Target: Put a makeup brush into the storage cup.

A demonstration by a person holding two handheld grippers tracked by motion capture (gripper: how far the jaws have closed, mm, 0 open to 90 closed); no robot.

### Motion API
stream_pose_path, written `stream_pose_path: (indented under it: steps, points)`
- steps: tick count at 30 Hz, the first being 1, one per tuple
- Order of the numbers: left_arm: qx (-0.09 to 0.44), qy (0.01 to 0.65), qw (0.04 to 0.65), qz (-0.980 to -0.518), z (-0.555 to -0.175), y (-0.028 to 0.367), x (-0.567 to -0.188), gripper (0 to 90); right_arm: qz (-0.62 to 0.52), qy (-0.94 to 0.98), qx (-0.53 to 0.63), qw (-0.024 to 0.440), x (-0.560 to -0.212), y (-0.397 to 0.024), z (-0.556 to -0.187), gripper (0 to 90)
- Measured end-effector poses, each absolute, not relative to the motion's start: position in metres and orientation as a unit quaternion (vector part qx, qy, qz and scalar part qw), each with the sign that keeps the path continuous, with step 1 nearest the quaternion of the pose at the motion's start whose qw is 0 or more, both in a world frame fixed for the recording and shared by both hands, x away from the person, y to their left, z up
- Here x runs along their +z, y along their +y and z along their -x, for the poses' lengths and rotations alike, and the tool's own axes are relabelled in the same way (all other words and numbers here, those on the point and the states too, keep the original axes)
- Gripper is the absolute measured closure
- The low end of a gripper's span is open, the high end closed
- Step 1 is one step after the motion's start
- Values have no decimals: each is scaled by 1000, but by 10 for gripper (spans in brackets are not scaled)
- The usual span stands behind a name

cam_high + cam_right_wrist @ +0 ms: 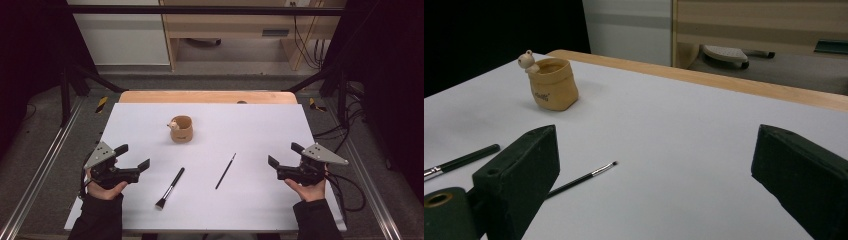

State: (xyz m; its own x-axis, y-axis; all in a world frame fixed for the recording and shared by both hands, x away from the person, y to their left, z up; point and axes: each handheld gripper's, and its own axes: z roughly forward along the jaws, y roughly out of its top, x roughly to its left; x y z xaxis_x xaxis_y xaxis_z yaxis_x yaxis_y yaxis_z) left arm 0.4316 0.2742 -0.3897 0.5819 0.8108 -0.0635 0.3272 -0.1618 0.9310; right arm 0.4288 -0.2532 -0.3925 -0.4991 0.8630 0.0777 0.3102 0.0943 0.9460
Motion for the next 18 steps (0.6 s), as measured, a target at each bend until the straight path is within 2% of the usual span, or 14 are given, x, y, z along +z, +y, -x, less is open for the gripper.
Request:
stream_pose_path:
  steps: [18]
  points:
    - [226, 388, 479, -754, -432, 250, -396, 49, -423, 694, 520, 262, -392, -249, -428, 56]
